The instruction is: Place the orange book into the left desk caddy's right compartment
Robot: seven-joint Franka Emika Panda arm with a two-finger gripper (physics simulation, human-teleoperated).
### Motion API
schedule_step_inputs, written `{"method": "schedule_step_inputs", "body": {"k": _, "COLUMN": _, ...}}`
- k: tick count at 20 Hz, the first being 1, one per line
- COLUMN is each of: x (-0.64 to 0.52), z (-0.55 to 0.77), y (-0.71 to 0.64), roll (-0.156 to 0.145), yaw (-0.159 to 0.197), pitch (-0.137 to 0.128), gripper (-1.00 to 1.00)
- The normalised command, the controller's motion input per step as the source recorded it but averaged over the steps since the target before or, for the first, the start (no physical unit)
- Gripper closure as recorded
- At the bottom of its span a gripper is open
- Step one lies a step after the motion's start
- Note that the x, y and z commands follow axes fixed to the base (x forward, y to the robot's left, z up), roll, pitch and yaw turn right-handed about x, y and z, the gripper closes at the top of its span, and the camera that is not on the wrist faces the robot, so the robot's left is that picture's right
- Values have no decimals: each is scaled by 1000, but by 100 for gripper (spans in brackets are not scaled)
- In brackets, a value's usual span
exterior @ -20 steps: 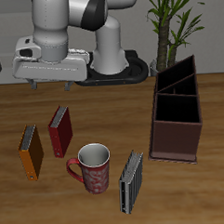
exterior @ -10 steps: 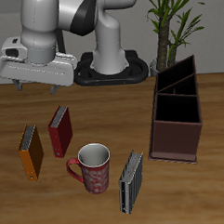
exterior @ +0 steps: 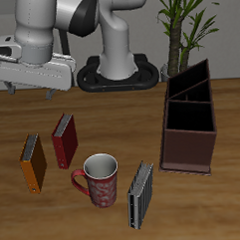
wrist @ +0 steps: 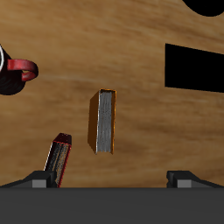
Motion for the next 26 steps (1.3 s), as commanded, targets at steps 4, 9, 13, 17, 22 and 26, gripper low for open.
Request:
{"method": "schedule_step_inputs", "body": {"k": 4, "x": 105, "z": 58, "y": 13, "roll": 35, "yaw": 20, "pitch": -42, "gripper": -100}}
{"method": "schedule_step_inputs", "body": {"k": 9, "x": 88, "z": 6, "y": 72, "roll": 20, "yaw": 46, "pitch": -5, "gripper": -100}}
{"method": "schedule_step_inputs", "body": {"k": 13, "x": 100, "z": -43, "y": 129, "roll": 180, "yaw": 72, "pitch": 7, "gripper": -100}}
{"method": "schedule_step_inputs", "body": {"k": 17, "x": 22, "z": 5, "y": 16, "roll": 137, "yaw": 81, "pitch": 11, "gripper": -100}}
{"method": "schedule_step_inputs", "body": {"k": 22, "x": -64, "z": 63, "y": -97, "roll": 32, "yaw": 10, "pitch": -22, "gripper": -100}}
{"method": "schedule_step_inputs", "body": {"k": 26, "x": -48, "z": 31, "y": -258, "roll": -63, "yaw": -85, "pitch": -38, "gripper": -100}}
